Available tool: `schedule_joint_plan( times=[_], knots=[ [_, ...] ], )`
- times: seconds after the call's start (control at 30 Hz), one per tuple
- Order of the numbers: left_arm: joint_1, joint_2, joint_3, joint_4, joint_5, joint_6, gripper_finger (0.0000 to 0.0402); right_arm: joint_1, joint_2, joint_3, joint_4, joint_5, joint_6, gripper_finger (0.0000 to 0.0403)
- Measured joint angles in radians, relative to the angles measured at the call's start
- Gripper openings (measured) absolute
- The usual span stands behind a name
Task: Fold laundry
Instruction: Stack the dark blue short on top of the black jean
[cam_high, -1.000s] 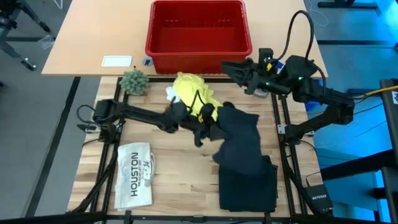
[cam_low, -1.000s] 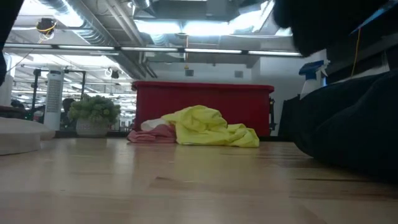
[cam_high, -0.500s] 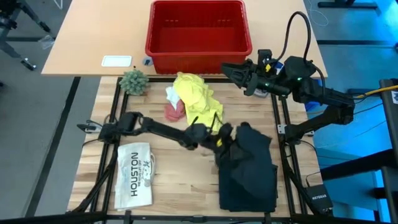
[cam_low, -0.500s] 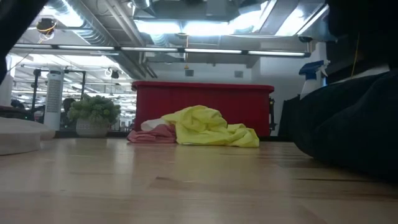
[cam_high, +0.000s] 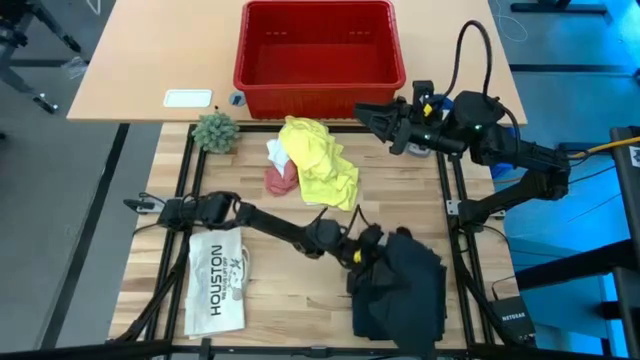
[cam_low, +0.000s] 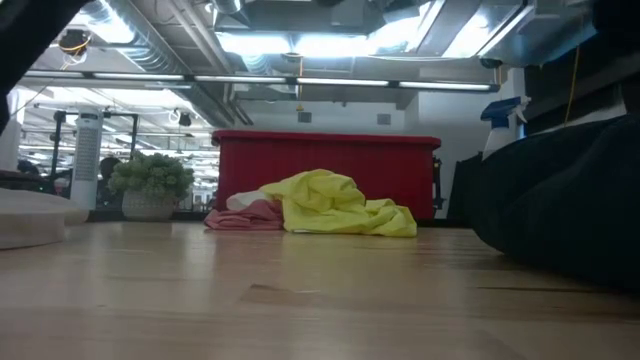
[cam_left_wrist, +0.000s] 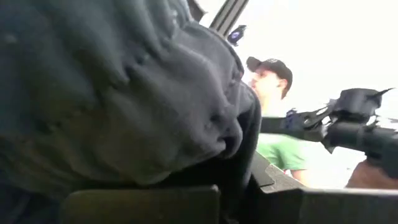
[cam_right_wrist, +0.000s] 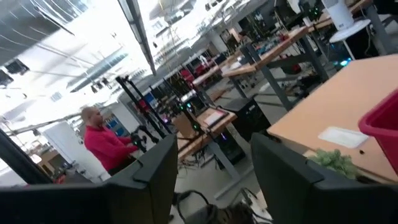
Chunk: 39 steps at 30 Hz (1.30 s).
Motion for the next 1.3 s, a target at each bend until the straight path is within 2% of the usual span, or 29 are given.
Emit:
schedule_joint_plan(
  times=[0.23, 0.37, 0.57, 0.7, 0.83, 0.93, 1.17, 1.3],
  knots=[
    [0.086, 0.0, 0.113, -0.103, 0.059, 0.041, 0.0001, 0.0, 0.0, 0.0, 0.064, 0.0, 0.004, 0.0195],
    [0.098, -0.002, 0.128, -0.124, 0.089, 0.059, 0.0001, 0.0, -0.001, 0.0, 0.062, 0.0, 0.004, 0.0195],
    [0.006, 0.063, 0.068, -0.099, 0.058, 0.046, 0.0001, 0.0, -0.001, 0.0, -0.003, 0.0, -0.003, 0.0195],
    [-0.069, 0.143, 0.03, -0.077, 0.056, -0.029, 0.0001, 0.008, 0.005, 0.0, -0.069, 0.0, -0.004, 0.0195],
    [-0.112, 0.132, -0.071, -0.076, 0.089, -0.061, 0.0001, 0.038, 0.006, 0.0, -0.145, 0.002, -0.004, 0.0195],
    [-0.109, 0.088, -0.138, -0.161, 0.115, -0.07, 0.0001, 0.065, 0.006, 0.0, -0.223, 0.03, 0.006, 0.0195],
    [-0.066, -0.008, -0.243, -0.491, 0.125, 0.124, 0.0001, 0.163, 0.006, 0.0, -0.408, 0.139, 0.105, 0.0195],
    [-0.033, -0.042, -0.3, -0.609, 0.126, 0.175, 0.0001, 0.243, 0.006, 0.0, -0.562, 0.214, 0.217, 0.0195]
  ],
)
